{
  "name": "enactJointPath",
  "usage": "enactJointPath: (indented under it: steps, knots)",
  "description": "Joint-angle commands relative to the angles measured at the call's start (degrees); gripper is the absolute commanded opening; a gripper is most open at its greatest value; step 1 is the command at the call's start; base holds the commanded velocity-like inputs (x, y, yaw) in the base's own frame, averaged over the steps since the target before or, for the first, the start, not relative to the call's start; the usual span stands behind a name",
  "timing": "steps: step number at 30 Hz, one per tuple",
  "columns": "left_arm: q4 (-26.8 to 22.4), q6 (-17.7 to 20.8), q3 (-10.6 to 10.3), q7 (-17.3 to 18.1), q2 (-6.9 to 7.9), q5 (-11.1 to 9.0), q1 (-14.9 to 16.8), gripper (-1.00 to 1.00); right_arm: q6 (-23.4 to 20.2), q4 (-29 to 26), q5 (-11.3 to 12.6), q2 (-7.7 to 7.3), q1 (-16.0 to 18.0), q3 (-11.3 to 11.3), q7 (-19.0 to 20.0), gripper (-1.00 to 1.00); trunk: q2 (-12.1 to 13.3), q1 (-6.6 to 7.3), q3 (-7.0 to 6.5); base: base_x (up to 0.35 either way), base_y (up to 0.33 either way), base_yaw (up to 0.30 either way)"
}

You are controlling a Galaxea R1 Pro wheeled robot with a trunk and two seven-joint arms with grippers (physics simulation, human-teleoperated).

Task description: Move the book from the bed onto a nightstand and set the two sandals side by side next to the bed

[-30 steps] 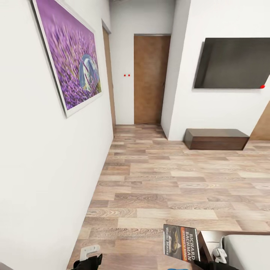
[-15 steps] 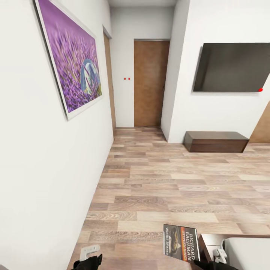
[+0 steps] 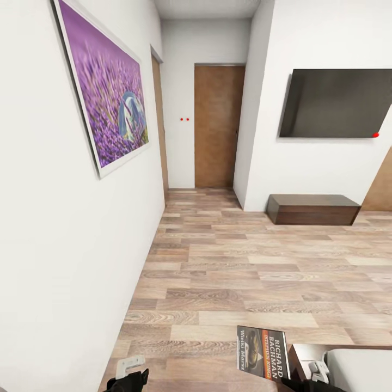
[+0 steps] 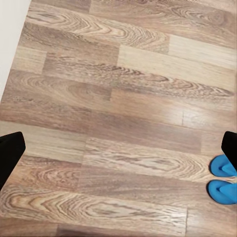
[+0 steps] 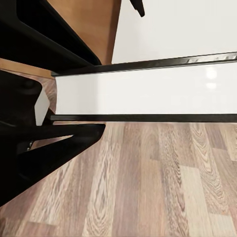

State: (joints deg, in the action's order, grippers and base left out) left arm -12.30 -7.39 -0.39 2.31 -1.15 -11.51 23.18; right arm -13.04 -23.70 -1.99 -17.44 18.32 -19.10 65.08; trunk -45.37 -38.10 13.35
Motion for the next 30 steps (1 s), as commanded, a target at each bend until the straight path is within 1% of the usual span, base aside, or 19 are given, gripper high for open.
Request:
enactJointPath:
  steps: [1,12,17,26,30]
  knots:
    - [0.08,-0.18,-0.05,0.24,0.0,-0.53,0.04,1.0,-0.59,-0.03,-0.21,0.04,0.05,-0.39,0.31,-1.0,-0.06,-0.01,0.05,0.0,0.0,0.0]
    - [0.07,-0.17,-0.05,0.24,0.0,-0.53,0.05,1.0,-0.59,-0.03,-0.3,0.04,0.05,-0.39,0.31,-1.0,-0.06,-0.01,-0.02,0.0,0.0,0.003]
    - [0.05,-0.17,-0.05,0.24,0.0,-0.5,0.03,1.0,-0.59,-0.03,-0.3,0.04,0.05,-0.34,0.31,-1.0,-0.06,-0.01,-0.02,0.0,0.024,0.149]
    - [0.04,-0.17,-0.05,0.24,0.0,-0.47,0.03,1.0,-0.59,-0.03,-0.3,0.04,0.05,-0.32,0.31,-1.0,-0.06,-0.01,-0.02,0.056,0.21,0.044]
    - [0.03,-0.17,-0.05,0.24,0.0,-0.45,0.05,1.0,-0.59,-0.03,-0.3,0.04,0.05,-0.32,0.31,-1.0,-0.06,-0.01,-0.02,0.016,0.107,0.001]
